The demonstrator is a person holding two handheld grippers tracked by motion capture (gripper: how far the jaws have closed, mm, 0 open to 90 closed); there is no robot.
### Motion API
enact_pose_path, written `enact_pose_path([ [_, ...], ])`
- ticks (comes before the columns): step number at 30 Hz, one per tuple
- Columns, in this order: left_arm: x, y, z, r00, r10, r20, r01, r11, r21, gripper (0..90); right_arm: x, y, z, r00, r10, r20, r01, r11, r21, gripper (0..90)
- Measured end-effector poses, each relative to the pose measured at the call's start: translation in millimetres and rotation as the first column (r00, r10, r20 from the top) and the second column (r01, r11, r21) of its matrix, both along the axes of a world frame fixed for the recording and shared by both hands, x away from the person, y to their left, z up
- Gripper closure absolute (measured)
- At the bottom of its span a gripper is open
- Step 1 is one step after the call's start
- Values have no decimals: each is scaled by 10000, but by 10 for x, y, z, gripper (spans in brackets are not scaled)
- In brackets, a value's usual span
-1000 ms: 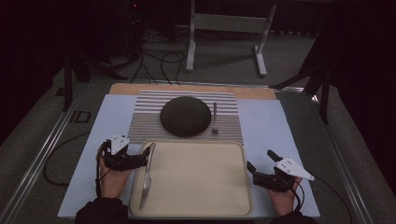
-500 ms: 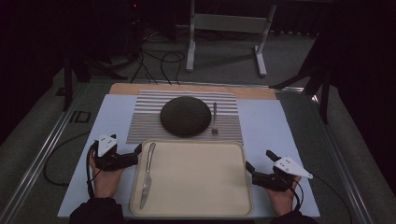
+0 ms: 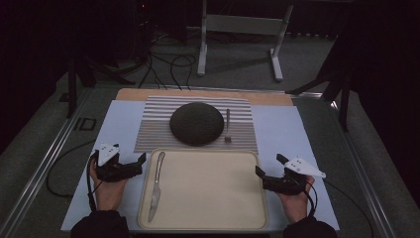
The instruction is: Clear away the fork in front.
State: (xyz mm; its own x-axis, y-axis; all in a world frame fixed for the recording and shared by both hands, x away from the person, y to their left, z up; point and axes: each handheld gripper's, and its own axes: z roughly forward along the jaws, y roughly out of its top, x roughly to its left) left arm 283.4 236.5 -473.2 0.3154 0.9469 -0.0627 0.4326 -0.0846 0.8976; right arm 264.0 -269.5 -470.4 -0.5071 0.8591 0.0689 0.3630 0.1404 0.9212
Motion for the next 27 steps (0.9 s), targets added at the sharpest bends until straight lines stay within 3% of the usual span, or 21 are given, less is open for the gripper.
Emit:
enact_pose_path([
  [4, -49, 36, 37, 9997, 94, 236, -91, 9999, -106, 0, 66, 40, 48, 9997, 6, -236, -6, 10000, -10, 73],
  [13, -46, 52, 20, 9997, 151, 181, -149, 9998, -106, 0, 273, 124, 231, 9975, -68, -699, 49, 9996, -272, 73],
  [18, -57, 57, 23, 9994, 120, 324, -115, 9998, -159, 0, 417, 135, 278, 9938, -150, -1103, 154, 9999, 23, 74],
  [27, -74, 70, 14, 9977, 49, 670, -34, 9997, -221, 0, 556, 205, 406, 9936, -187, -1114, 182, 9998, -63, 75],
])
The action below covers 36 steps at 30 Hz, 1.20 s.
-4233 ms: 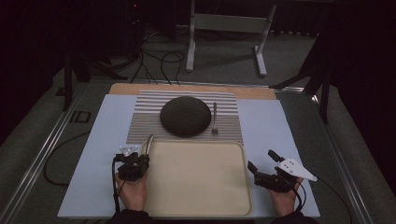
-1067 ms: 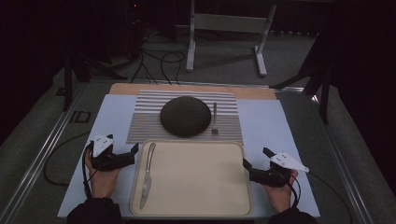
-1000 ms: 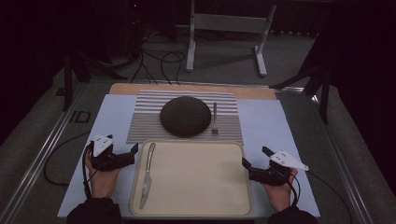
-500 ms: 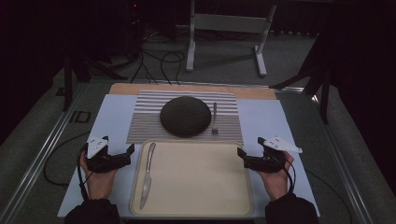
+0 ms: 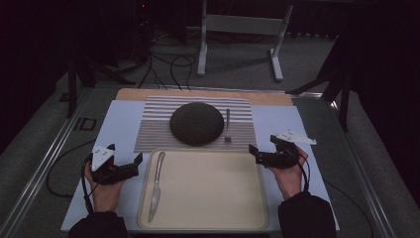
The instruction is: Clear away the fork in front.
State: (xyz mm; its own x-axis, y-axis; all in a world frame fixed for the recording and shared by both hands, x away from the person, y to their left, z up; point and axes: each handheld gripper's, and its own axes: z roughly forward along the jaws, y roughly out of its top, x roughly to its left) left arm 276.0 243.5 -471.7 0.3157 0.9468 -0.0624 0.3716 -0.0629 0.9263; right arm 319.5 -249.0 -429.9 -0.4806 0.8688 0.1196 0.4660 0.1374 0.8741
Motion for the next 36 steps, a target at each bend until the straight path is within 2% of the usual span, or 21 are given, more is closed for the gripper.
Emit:
enact_pose_path([
  [1, -7, 7, 5, 9999, -33, 109, 33, 10000, -35, 0, 19, 6, 25, 10000, 6, 43, -6, 10000, -14, 75],
  [5, -10, 8, 3, 9999, -62, 139, 62, 10000, 24, 0, 116, 37, 129, 9999, -16, 110, 17, 9999, -110, 75],
  [14, -11, 13, -7, 9998, -32, 175, 31, 10000, 75, 0, 395, 160, 200, 9997, -109, -218, 100, 9990, -443, 74],
  [18, -13, 13, -6, 9997, -22, 228, 20, 10000, 61, 0, 489, 200, 223, 9993, -163, -333, 150, 9991, -391, 74],
  [22, -11, 16, -10, 9998, -18, 187, 17, 10000, 68, 0, 630, 276, 267, 9993, -287, -233, 277, 9988, -413, 74],
  [31, -12, 18, -13, 9998, -9, 195, 8, 10000, 64, 0, 811, 387, 310, 9993, -363, 3, 363, 9986, -383, 75],
  [36, -5, 17, -23, 9999, -9, 162, 8, 10000, 64, 0, 862, 406, 275, 9996, -269, 86, 271, 9993, -269, 75],
])
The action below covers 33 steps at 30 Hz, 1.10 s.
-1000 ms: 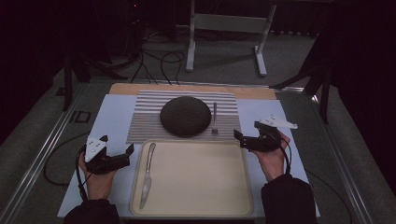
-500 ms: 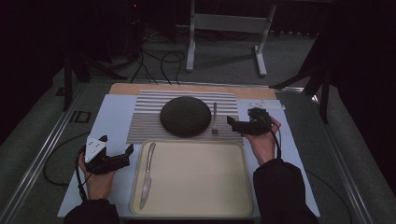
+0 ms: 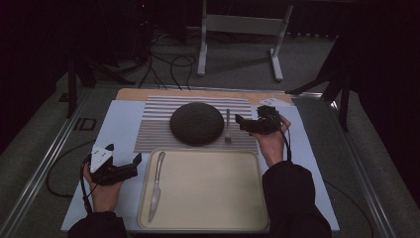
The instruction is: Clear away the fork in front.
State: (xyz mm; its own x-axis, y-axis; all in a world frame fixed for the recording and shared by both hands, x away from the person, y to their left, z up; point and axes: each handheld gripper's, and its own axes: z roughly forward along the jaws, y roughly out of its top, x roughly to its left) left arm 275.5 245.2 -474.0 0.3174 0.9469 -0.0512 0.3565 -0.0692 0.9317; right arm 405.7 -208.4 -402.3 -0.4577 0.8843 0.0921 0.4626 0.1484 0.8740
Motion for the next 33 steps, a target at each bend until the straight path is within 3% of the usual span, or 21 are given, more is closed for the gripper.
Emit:
enact_pose_path([
  [13, -1, -12, -1, 10000, 31, -13, -31, 9999, 97, 0, 196, 159, -53, 9992, -393, 31, 394, 9992, -92, 75],
  [25, -5, 10, 1, 10000, 87, 16, -87, 10000, 14, 0, 381, 252, -206, 9991, -417, -54, 414, 9982, -428, 75],
  [33, -4, 25, -3, 9999, 152, 24, -152, 9999, -20, 0, 482, 296, -361, 9978, -556, -350, 535, 9970, -564, 75],
])
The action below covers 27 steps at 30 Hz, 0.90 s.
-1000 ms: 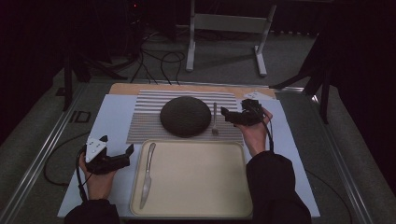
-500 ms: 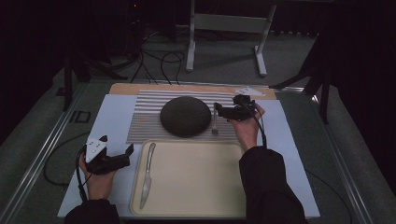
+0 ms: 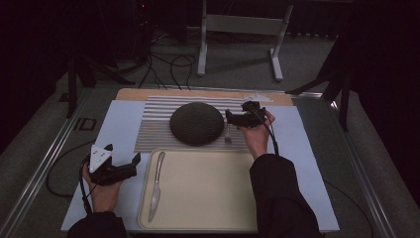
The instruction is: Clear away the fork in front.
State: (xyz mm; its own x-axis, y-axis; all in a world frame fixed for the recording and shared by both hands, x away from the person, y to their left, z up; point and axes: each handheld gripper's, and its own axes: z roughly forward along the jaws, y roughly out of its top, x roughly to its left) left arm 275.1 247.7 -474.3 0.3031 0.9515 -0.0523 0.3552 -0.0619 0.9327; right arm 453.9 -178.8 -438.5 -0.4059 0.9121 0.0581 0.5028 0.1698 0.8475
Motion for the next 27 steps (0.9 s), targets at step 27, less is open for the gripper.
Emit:
enact_pose_path([
  [27, 5, -2, -8, 10000, -18, -62, 18, 10000, 1, 0, 203, 30, -357, 9956, -430, -838, 391, 9981, -478, 76],
])
